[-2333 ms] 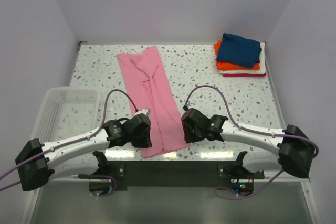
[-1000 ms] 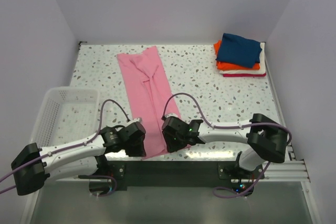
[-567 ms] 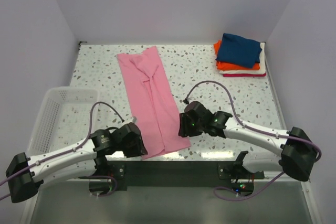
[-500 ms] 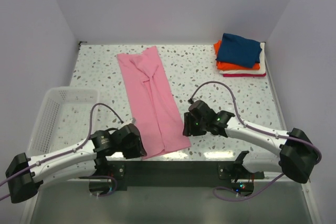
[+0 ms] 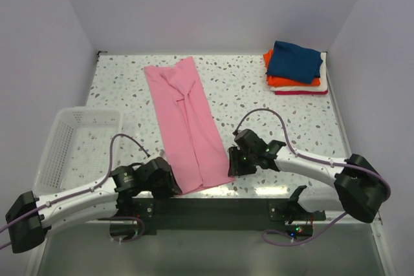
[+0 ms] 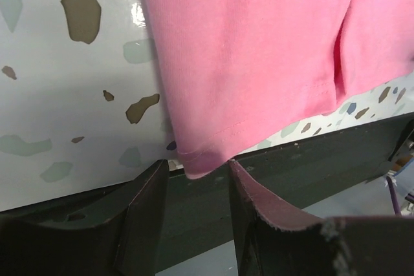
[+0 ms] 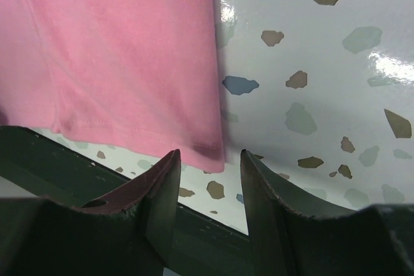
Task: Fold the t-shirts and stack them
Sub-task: Fold the tshirt
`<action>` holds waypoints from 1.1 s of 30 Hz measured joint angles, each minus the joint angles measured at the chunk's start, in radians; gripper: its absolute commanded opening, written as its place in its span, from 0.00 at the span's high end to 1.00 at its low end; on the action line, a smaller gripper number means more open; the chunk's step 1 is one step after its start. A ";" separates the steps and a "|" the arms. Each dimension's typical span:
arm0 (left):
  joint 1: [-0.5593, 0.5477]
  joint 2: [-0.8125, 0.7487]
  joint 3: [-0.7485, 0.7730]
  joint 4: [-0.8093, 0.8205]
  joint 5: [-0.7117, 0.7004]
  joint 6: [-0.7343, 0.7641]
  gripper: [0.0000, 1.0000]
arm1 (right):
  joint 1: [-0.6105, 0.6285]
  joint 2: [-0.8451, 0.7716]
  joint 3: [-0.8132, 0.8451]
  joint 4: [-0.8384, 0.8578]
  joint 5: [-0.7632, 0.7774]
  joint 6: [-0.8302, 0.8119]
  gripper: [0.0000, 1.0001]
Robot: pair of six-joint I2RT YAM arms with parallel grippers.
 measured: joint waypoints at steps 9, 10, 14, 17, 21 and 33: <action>0.000 -0.001 -0.017 0.044 0.006 -0.026 0.55 | 0.000 0.012 -0.022 0.027 -0.009 0.004 0.55; 0.000 0.001 -0.017 0.045 0.006 -0.026 0.56 | 0.000 0.013 -0.025 0.030 -0.014 0.004 0.55; 0.000 0.017 -0.017 0.055 0.006 -0.027 0.57 | -0.001 0.024 -0.034 0.048 -0.029 0.011 0.56; 0.000 0.037 -0.014 0.073 0.006 -0.027 0.58 | -0.001 0.029 -0.038 0.068 -0.041 0.018 0.57; 0.000 0.061 -0.013 0.101 0.008 -0.026 0.62 | -0.003 0.044 -0.039 0.096 -0.058 0.025 0.62; -0.001 0.083 0.019 0.072 -0.020 -0.002 0.97 | -0.004 0.025 -0.023 0.062 -0.073 0.036 1.00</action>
